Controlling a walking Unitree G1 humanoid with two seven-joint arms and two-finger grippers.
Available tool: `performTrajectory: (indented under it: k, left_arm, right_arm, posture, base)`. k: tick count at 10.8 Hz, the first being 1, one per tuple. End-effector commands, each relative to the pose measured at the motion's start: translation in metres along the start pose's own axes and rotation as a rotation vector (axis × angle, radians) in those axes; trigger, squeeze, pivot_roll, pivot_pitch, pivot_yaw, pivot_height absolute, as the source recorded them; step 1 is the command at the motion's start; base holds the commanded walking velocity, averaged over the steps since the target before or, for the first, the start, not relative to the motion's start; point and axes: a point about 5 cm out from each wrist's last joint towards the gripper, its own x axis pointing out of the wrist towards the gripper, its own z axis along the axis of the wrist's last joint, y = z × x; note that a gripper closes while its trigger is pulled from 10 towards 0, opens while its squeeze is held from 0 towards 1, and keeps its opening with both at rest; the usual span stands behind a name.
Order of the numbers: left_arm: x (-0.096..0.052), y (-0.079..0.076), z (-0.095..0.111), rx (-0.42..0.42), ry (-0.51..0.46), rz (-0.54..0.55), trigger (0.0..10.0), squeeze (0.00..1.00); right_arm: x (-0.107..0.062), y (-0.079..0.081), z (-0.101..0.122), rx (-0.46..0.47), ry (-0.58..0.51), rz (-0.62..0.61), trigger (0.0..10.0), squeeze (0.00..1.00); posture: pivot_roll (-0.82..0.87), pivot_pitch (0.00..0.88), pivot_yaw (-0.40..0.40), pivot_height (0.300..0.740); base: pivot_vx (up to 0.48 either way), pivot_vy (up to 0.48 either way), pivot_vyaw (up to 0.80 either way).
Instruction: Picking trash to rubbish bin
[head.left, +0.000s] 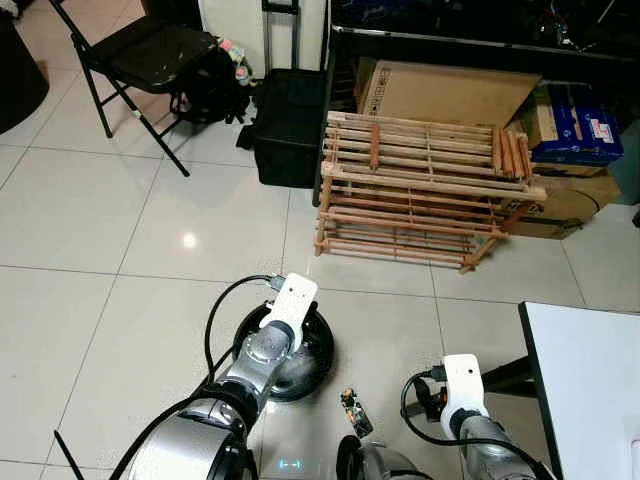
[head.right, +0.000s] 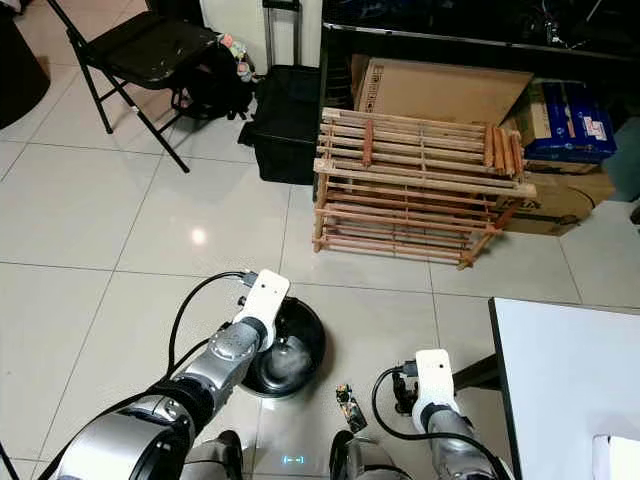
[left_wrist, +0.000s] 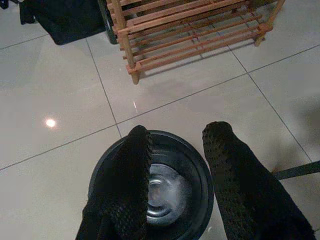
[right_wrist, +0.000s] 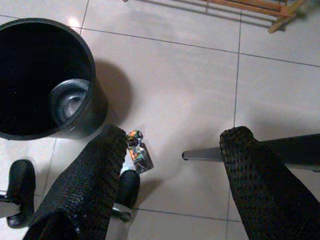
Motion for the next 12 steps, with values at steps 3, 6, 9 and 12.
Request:
performTrajectory:
  k: [3, 6, 9, 12]
  left_arm:
    - [-0.005, 0.011, -0.015, -0.054, 0.037, 0.060, 10.0, 0.00]
    - [-0.035, 0.063, -0.058, -0.199, 0.027, 0.319, 10.0, 0.00]
    - [-0.054, 0.077, -0.075, -0.137, -0.028, 0.392, 10.0, 0.00]
    - [-0.055, 0.075, -0.075, -0.125, -0.035, 0.396, 10.0, 0.00]
  right_arm:
    - [0.000, 0.001, -0.003, 0.008, 0.018, -0.004, 10.0, 0.00]
    - [0.007, 0.001, 0.018, 0.029, -0.049, -0.014, 10.0, 0.00]
    - [0.012, -0.003, 0.041, 0.057, -0.143, -0.023, 10.0, 0.00]
    - [0.012, -0.004, 0.043, 0.058, -0.146, -0.029, 10.0, 0.00]
  posture:
    - [-0.07, 0.186, -0.064, 0.740]
    - [-0.03, 0.137, -0.053, 0.740]
    - [-0.01, 0.095, -0.052, 0.740]
    - [-0.01, 0.060, -0.048, 0.740]
  base:
    - [0.000, 0.000, 0.00]
    - [0.000, 0.000, 0.00]
    - [0.000, 0.000, 0.00]
    - [0.000, 0.000, 0.00]
